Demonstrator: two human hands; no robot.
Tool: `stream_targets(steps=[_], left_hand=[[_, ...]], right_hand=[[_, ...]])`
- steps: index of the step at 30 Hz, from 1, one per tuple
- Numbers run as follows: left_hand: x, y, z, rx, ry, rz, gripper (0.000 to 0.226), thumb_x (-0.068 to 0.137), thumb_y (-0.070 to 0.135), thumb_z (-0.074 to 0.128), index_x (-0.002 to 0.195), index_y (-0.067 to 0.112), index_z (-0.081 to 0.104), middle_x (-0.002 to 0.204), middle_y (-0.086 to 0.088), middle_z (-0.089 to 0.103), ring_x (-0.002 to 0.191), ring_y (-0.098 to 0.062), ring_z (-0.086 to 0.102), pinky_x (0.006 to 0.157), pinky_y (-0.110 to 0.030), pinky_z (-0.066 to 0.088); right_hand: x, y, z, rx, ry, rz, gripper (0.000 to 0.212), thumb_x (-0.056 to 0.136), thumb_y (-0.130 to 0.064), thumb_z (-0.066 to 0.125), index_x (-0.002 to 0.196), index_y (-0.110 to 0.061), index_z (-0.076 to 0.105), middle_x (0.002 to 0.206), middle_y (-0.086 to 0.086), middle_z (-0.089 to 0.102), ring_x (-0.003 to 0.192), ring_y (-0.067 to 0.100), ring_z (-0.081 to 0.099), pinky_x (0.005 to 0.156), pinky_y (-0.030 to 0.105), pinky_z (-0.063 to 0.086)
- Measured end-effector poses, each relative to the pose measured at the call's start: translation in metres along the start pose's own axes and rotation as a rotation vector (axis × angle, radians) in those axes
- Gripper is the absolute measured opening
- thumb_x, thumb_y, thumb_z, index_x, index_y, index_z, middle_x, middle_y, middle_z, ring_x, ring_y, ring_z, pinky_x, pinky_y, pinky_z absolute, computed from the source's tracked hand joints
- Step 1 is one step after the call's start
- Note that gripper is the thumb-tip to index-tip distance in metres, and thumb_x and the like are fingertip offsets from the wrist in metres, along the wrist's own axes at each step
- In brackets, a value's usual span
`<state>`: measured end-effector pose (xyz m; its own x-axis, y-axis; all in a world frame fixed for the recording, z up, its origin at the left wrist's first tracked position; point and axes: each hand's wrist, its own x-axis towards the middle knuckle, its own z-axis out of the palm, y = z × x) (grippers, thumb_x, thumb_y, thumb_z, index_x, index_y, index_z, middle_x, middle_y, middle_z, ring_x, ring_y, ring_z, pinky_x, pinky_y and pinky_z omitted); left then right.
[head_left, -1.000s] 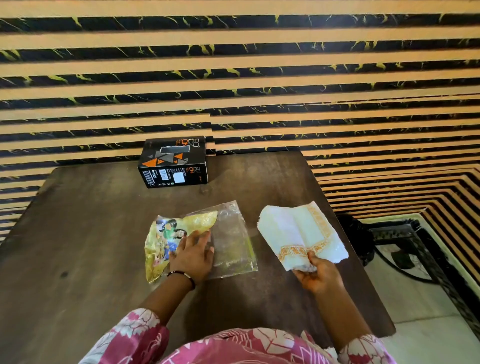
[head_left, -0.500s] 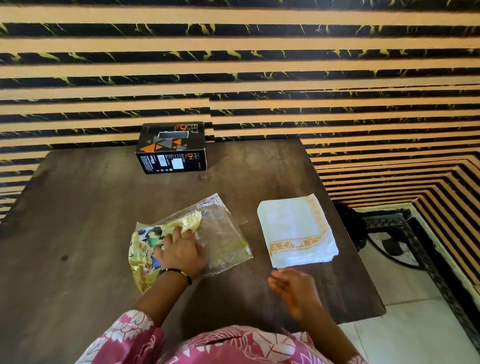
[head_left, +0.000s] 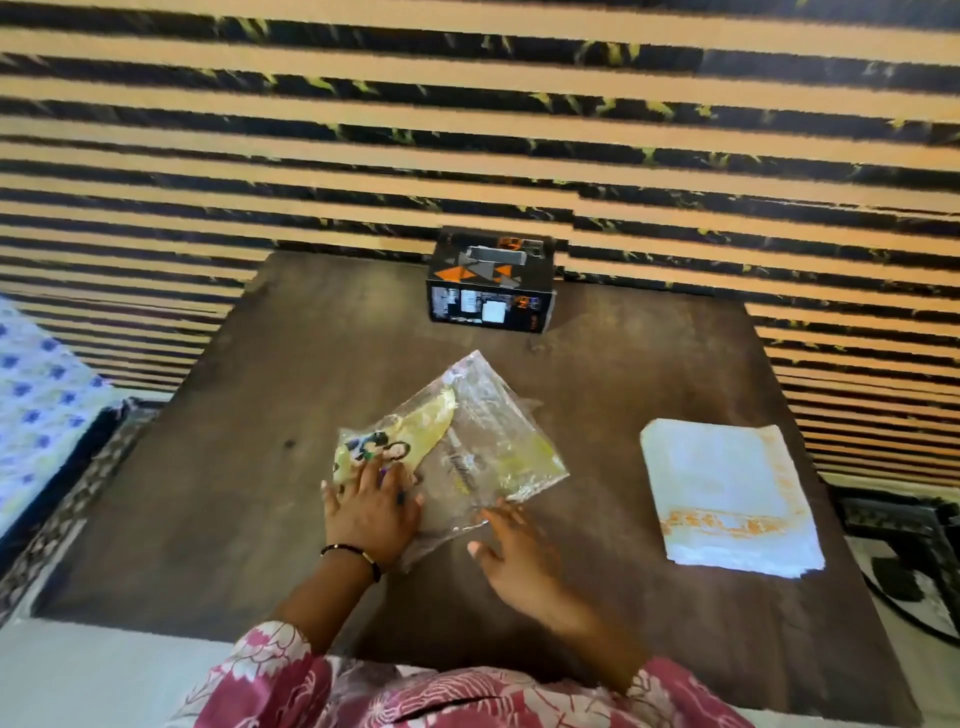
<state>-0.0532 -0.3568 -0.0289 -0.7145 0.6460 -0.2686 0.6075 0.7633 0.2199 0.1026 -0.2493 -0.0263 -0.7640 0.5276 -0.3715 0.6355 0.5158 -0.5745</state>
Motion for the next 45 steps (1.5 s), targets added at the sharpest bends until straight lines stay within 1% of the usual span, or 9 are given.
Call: stream_targets(steps=[5,19,22,27,29,31,33,39,45], left_hand=[[-0.008,-0.062,-0.015,0.072,-0.004,-0.041,0.051,0.092,0.043,0.037,0.138,0.022,0.032,0.152,-0.005,0.026,0.143,-0.025,0.011,0.113,-0.059,0.002],[-0.009,-0.165,-0.051,0.069,-0.088,-0.243,0.064,0.087,0.052,0.041,0.14,0.021,0.023,0.149,-0.007,0.024,0.133,-0.031,0.033,0.107,-0.052,0.029],[-0.01,-0.166,-0.056,0.035,-0.04,-0.224,0.07,0.086,0.047,0.044,0.143,0.02,0.014,0.146,-0.009,0.028,0.132,-0.031,0.032,0.104,-0.048,0.033],[-0.011,-0.143,-0.064,0.019,0.131,-0.058,0.07,0.082,0.047,0.05,0.141,0.019,0.026,0.139,-0.01,0.038,0.128,-0.031,0.034,0.103,-0.048,0.031],[-0.005,-0.13,-0.064,-0.045,0.173,0.063,0.067,0.081,0.047,0.051,0.138,0.017,0.031,0.14,-0.011,0.039,0.129,-0.032,0.036,0.104,-0.048,0.033],[0.003,-0.112,-0.064,-0.131,0.191,0.185,0.064,0.082,0.048,0.045,0.136,0.014,0.035,0.14,-0.014,0.04,0.128,-0.033,0.039,0.105,-0.046,0.036],[0.012,-0.093,-0.067,-0.243,0.209,0.273,0.065,0.08,0.049,0.035,0.133,0.013,0.04,0.138,-0.015,0.043,0.126,-0.033,0.042,0.103,-0.043,0.039],[0.054,-0.028,-0.074,-0.291,0.165,0.4,0.058,0.084,0.039,0.04,0.135,0.012,0.038,0.141,-0.014,0.039,0.131,-0.032,0.037,0.108,-0.041,0.032],[0.134,0.033,-0.083,-0.191,0.115,0.36,0.063,0.087,0.033,0.051,0.14,0.011,0.024,0.146,-0.014,0.029,0.135,-0.031,0.029,0.111,-0.04,0.029]], right_hand=[[0.033,-0.042,0.024,-0.249,-0.11,-0.02,0.07,0.088,-0.053,0.043,0.146,-0.025,0.016,0.159,-0.003,-0.001,0.145,0.024,-0.006,0.116,0.044,0.0],[0.09,-0.153,0.075,-0.17,-0.175,0.016,0.077,0.082,-0.049,0.054,0.145,-0.041,0.009,0.157,-0.007,-0.016,0.141,0.027,-0.022,0.11,0.06,-0.01],[0.093,-0.161,0.078,-0.112,-0.106,0.015,0.072,0.085,-0.04,0.053,0.145,-0.039,0.012,0.158,-0.007,-0.005,0.144,0.023,-0.012,0.113,0.057,-0.005],[0.081,-0.148,0.073,0.054,0.119,-0.049,0.053,0.087,-0.033,0.054,0.138,-0.03,0.039,0.15,-0.004,0.033,0.138,0.015,0.03,0.115,0.043,0.022],[0.073,-0.14,0.065,0.124,0.15,-0.083,0.044,0.086,-0.034,0.056,0.13,-0.03,0.05,0.133,-0.007,0.055,0.126,0.015,0.046,0.109,0.045,0.033],[0.068,-0.134,0.046,0.164,0.217,-0.044,0.029,0.084,-0.033,0.059,0.112,-0.034,0.057,0.091,-0.019,0.065,0.1,0.012,0.06,0.1,0.042,0.04],[0.069,-0.126,0.021,0.141,0.286,0.026,0.018,0.082,-0.027,0.063,0.093,-0.037,0.053,0.066,-0.016,0.053,0.082,0.011,0.058,0.093,0.037,0.041],[0.078,-0.08,-0.051,0.245,0.44,0.159,0.042,0.071,0.002,0.054,0.071,-0.04,0.047,0.055,-0.006,0.044,0.067,0.017,0.049,0.075,0.038,0.044],[0.112,-0.033,-0.118,0.374,0.467,0.184,0.036,0.074,0.007,0.049,0.091,-0.025,0.057,0.07,-0.003,0.056,0.065,0.015,0.051,0.057,0.018,0.038]])
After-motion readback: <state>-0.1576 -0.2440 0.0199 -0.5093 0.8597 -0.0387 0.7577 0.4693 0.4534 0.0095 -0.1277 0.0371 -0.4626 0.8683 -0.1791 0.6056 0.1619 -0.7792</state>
